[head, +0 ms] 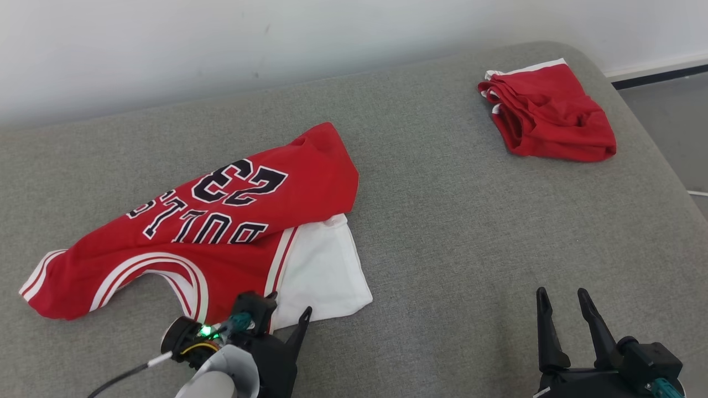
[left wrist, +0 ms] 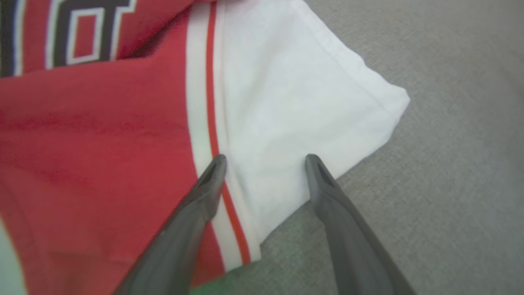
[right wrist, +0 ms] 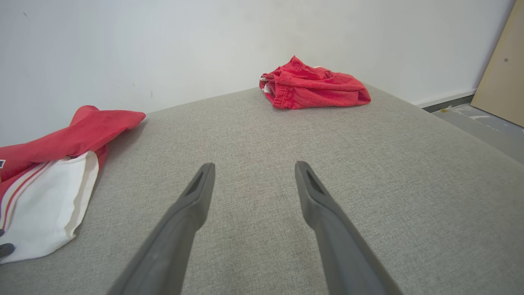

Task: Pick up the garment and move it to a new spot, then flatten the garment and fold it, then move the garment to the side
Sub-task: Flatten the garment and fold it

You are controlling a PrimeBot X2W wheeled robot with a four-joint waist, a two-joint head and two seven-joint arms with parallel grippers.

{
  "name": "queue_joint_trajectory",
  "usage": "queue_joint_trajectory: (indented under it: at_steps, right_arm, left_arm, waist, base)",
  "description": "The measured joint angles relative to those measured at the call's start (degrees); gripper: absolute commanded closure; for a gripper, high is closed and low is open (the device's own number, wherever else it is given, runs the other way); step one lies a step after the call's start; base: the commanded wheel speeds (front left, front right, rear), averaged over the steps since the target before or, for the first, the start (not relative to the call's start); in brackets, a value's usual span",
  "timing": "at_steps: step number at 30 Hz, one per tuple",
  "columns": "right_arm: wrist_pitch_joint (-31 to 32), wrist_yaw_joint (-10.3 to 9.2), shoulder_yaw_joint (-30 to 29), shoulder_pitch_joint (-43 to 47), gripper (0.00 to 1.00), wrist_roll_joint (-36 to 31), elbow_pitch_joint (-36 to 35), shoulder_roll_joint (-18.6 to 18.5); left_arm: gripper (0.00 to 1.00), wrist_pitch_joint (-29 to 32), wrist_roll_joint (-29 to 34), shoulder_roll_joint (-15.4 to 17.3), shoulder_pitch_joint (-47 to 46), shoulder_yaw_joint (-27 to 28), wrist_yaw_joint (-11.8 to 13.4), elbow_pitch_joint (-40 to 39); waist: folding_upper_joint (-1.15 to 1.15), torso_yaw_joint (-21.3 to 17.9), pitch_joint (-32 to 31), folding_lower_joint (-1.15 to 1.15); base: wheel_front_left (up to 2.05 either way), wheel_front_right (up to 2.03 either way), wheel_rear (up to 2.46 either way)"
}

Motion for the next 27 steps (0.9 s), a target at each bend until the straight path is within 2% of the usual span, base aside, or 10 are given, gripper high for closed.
queue_joint_trajectory:
  at_steps: [1, 2, 3, 4, 5, 10, 14, 20, 24, 27]
  right_arm:
    - [0.0, 0.00, 0.0, 0.0, 0.00, 0.0, 0.0, 0.0]
    - [0.0, 0.00, 0.0, 0.0, 0.00, 0.0, -0.1, 0.0]
    - [0.0, 0.00, 0.0, 0.0, 0.00, 0.0, -0.1, 0.0]
    - [0.0, 0.00, 0.0, 0.0, 0.00, 0.0, -0.1, 0.0]
    - [0.0, 0.00, 0.0, 0.0, 0.00, 0.0, -0.1, 0.0]
    - [0.0, 0.00, -0.1, 0.0, 0.00, -0.2, 0.0, 0.0]
    - [0.0, 0.00, -0.7, 0.2, 0.00, -0.5, 0.0, 0.0]
    - [0.0, 0.00, -1.4, 1.5, 0.00, -0.8, -0.1, 0.0]
    - [0.0, 0.00, -1.6, 2.1, 0.00, -0.9, 0.0, 0.0]
    - [0.0, 0.00, -1.9, 3.3, 0.00, -0.9, 0.2, 0.0]
  left_arm:
    - [0.00, 1.8, -0.1, -0.1, -0.2, -0.6, 0.0, 0.6]
    - [0.15, 4.9, -0.1, -0.4, -1.3, -1.4, 0.1, 1.7]
    - [0.38, 6.3, -0.2, -0.7, -1.7, -1.7, 0.1, 2.0]
    - [0.83, 6.7, -0.2, -0.9, -2.0, -1.8, 0.2, 2.1]
    - [1.00, 6.9, -0.3, -1.0, -2.2, -1.8, 0.4, 2.2]
    - [1.00, 8.0, -0.4, -1.7, -2.6, -2.9, 0.4, 2.7]
    - [1.00, 6.3, -0.4, -2.1, -2.6, -3.0, 0.6, 2.4]
    - [1.00, 2.4, -0.5, -2.3, -2.5, -2.3, 2.1, -1.8]
    - [1.00, 1.0, -1.2, -1.2, -1.2, -1.0, 3.1, -7.2]
    - [1.00, 1.3, -2.6, 1.8, 3.0, 0.2, 4.6, -13.5]
  waist:
    - [0.00, 0.1, 0.0, 0.00]
    - [0.00, 0.2, -0.1, 0.00]
    - [0.00, 0.2, -0.2, -0.01]
    - [-0.01, 0.3, -0.2, -0.01]
    - [-0.01, 0.4, -0.2, -0.01]
    - [0.00, 0.8, -0.8, -0.01]
    - [0.00, 1.6, -1.5, 0.00]
    - [0.00, 4.2, -3.1, -0.01]
    - [0.00, 6.7, -4.5, -0.01]
    - [0.00, 9.3, -5.9, -0.01]
  base:
    - [0.00, 0.00, 0.00]
    - [0.00, 0.00, 0.00]
    - [0.00, 0.00, 0.00]
    - [0.00, 0.00, 0.00]
    - [0.00, 0.00, 0.00]
    - [0.00, 0.00, 0.00]
    - [0.00, 0.00, 0.00]
    - [0.00, 0.00, 0.00]
    - [0.00, 0.00, 0.00]
    - [0.00, 0.00, 0.00]
